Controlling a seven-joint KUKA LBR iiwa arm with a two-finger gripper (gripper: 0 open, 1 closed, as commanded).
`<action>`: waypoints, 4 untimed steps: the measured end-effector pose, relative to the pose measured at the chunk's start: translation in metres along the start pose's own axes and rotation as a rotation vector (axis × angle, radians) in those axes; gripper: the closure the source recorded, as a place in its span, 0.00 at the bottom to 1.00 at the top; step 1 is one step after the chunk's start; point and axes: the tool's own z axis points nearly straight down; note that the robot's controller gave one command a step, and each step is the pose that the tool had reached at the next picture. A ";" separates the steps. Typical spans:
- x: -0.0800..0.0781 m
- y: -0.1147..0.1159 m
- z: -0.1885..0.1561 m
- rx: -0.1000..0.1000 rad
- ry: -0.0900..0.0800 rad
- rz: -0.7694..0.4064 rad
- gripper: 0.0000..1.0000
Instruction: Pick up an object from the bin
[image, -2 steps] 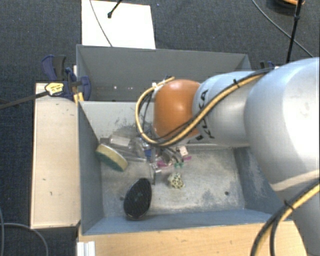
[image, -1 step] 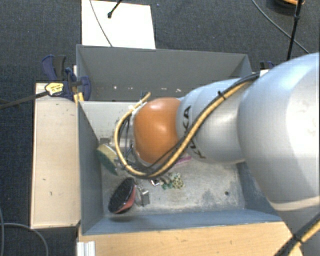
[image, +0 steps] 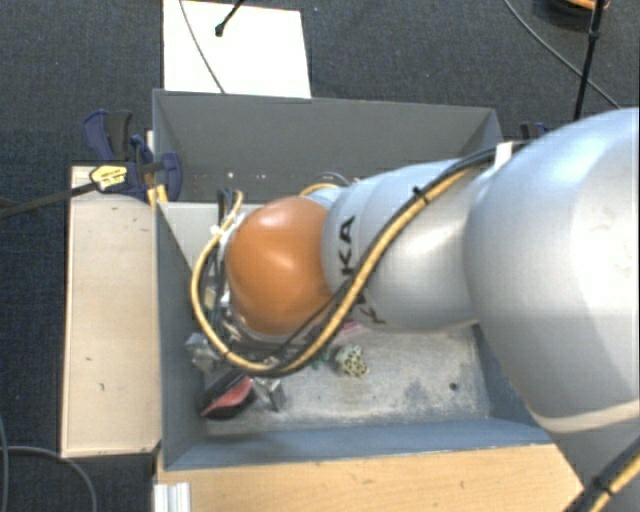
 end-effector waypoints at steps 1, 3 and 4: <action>-0.015 -0.023 0.036 0.004 0.008 -0.390 0.00; -0.015 -0.023 0.035 0.004 0.007 -0.379 1.00; -0.017 -0.024 -0.006 0.002 0.000 -0.367 1.00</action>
Offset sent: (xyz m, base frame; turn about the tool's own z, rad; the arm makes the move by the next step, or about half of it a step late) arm 0.0246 0.0006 -0.0357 -0.3945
